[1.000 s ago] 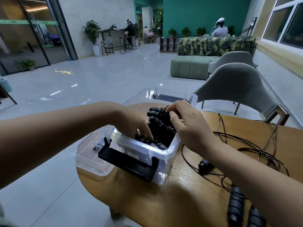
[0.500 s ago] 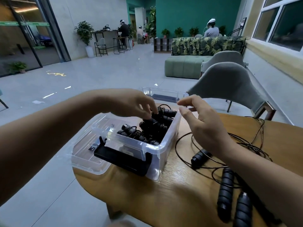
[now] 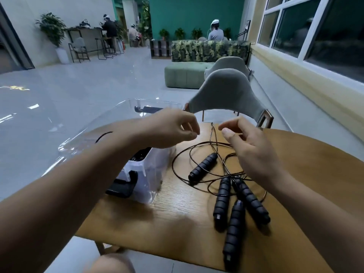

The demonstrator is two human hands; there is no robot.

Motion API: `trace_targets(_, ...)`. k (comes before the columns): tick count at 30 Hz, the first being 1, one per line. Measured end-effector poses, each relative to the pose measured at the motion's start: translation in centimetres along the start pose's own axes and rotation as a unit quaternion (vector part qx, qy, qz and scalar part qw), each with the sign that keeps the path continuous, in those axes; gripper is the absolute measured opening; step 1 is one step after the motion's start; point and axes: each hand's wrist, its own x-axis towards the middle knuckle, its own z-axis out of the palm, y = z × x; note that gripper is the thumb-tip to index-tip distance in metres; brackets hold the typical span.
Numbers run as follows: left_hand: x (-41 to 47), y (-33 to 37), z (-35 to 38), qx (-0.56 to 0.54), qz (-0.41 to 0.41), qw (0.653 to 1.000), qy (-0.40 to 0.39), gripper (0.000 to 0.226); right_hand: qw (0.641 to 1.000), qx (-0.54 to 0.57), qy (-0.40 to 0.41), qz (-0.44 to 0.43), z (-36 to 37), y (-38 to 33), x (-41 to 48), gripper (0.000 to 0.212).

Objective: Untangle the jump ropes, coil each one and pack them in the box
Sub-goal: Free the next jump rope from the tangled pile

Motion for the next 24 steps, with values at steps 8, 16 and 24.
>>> trace_targets(8, 2.4, 3.3, 7.1, -0.030, 0.027, 0.999, -0.014, 0.011, 0.992, -0.080, -0.013, 0.092, -3.6, 3.9, -3.4, 0.007)
trace_targets(16, 3.4, 3.5, 14.8, -0.035, 0.005, 0.998, -0.055, 0.020, 0.896, -0.324, -0.198, 0.232, -4.2, 7.5, -5.8, 0.031)
trace_targets(24, 2.6, 4.6, 20.2, 0.049, 0.104, 0.993, 0.033, 0.033, 0.885, -0.321, -0.230, 0.246, -2.8, 8.8, -6.2, 0.019)
